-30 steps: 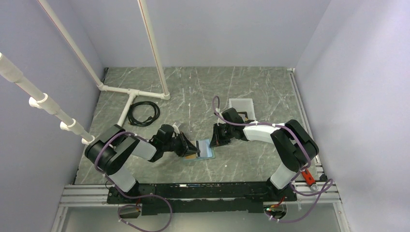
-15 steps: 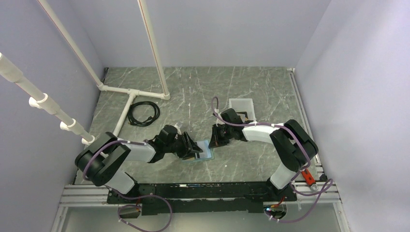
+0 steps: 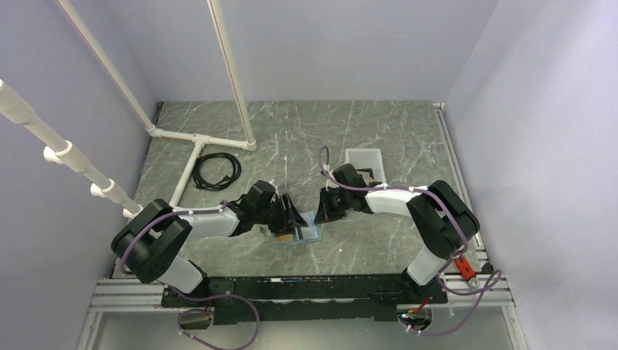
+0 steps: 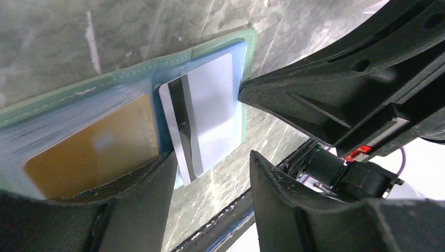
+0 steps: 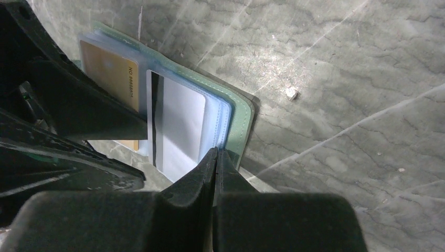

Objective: Put the credit cards into the card holder
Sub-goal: Insert the credit card into the card holder.

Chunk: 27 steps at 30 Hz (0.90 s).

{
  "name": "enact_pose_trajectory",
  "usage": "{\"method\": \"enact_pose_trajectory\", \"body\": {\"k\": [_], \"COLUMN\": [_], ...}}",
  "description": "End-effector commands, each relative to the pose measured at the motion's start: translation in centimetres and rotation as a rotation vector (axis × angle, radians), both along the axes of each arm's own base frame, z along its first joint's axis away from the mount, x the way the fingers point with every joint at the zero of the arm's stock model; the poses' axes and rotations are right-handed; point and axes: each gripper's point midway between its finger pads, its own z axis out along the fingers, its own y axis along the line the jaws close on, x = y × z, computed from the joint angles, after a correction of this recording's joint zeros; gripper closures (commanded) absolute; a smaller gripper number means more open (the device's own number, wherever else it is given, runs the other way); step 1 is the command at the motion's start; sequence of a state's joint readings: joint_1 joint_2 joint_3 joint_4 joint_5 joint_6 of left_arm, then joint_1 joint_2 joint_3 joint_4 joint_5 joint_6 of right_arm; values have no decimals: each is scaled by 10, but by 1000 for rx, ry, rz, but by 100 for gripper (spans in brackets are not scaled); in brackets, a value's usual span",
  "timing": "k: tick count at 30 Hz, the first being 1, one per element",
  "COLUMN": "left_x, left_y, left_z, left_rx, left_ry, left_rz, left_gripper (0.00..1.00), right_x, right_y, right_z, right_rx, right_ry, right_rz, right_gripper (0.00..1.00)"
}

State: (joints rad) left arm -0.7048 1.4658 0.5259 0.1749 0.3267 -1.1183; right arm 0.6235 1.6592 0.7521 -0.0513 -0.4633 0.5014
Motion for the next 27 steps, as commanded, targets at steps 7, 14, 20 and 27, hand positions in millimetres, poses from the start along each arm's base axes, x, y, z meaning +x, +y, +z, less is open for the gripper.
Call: {"method": "enact_pose_trajectory", "body": {"k": [7,14,20,27], "left_x": [-1,-7,-16,-23], "left_y": [-24,-8,-1,53], "left_z": [-6,-2,29,72], "left_rx": [89,169,180,355], "left_ry": [-60,-83,-128,-189], "left_rz": [-93,-138,-229,-218], "left_gripper": [41,37,30,17], "right_x": [-19,-19,-14,-17], "right_y": [-7,-12,-20,-14], "right_z": [-16,-10,11,15], "right_rx": [-47,-65,-92,-56], "right_ry": [54,36,-22,-12], "right_rz": [16,12,3,24], "right_gripper": [100,91,73,63]}}
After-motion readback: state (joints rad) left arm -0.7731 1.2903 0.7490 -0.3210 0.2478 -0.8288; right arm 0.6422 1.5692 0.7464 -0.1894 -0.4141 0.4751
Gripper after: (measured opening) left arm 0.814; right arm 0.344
